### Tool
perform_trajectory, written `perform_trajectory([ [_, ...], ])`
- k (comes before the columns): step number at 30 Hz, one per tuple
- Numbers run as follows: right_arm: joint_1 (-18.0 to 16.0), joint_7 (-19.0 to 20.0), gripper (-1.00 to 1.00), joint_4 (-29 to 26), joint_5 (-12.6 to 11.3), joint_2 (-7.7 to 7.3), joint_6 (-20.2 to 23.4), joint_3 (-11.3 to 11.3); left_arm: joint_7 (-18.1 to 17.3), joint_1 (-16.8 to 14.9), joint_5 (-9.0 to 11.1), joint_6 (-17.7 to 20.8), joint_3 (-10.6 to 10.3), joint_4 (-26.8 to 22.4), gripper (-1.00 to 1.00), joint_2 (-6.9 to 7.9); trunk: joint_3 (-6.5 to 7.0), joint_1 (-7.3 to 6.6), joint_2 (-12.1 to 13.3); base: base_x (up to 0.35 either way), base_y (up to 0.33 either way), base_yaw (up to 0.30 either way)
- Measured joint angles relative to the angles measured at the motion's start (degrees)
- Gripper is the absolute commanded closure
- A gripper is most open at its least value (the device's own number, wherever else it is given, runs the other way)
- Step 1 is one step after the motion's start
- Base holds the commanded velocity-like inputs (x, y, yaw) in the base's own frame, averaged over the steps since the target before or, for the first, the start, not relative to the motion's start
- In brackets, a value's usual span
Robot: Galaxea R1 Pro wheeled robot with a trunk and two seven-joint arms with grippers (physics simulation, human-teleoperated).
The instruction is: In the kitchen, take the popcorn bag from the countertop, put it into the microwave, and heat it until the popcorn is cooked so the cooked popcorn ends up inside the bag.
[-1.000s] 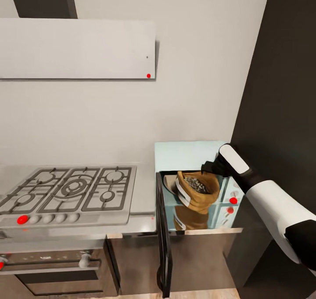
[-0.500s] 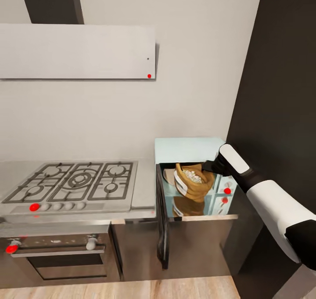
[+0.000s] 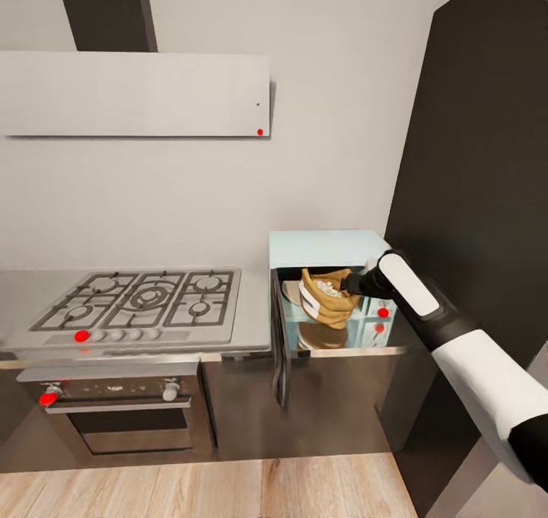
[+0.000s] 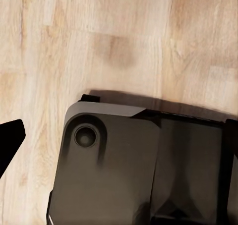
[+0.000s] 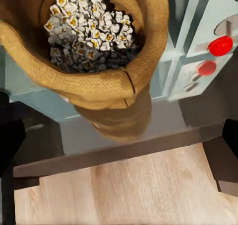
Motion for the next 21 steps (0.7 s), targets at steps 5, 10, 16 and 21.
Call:
perform_trajectory([
  [5,0.96,-2.21,-1.00,0.26,0.05,0.01,-0.11,-0.14,0.00,-0.01,-0.01,0.00,-0.02,0.00,-1.00,0.00,0.00,0.00,0.00,-0.001,0.000,0.000],
  [10,5.84,-5.58,-1.00,-1.10,5.84,0.11,-0.20,0.64,0.00,0.01,-0.01,0.00,-0.02,0.00,-1.00,0.00,-0.01,0.00,0.01,0.000,0.000,0.000],
  [16,12.96,-5.43,-1.00,-9.05,7.42,-0.11,-0.28,0.51,0.00,-0.01,0.00,-0.05,-0.01,0.00,-1.00,0.00,0.00,0.00,0.00,0.000,0.000,0.000],
  [21,19.45,-1.75,-1.00,-24.19,8.29,-2.70,-2.20,0.72,0.00,0.01,-0.01,-0.05,-0.02,-0.01,-1.00,0.00,0.00,-0.01,-0.02,0.000,0.000,0.000],
])
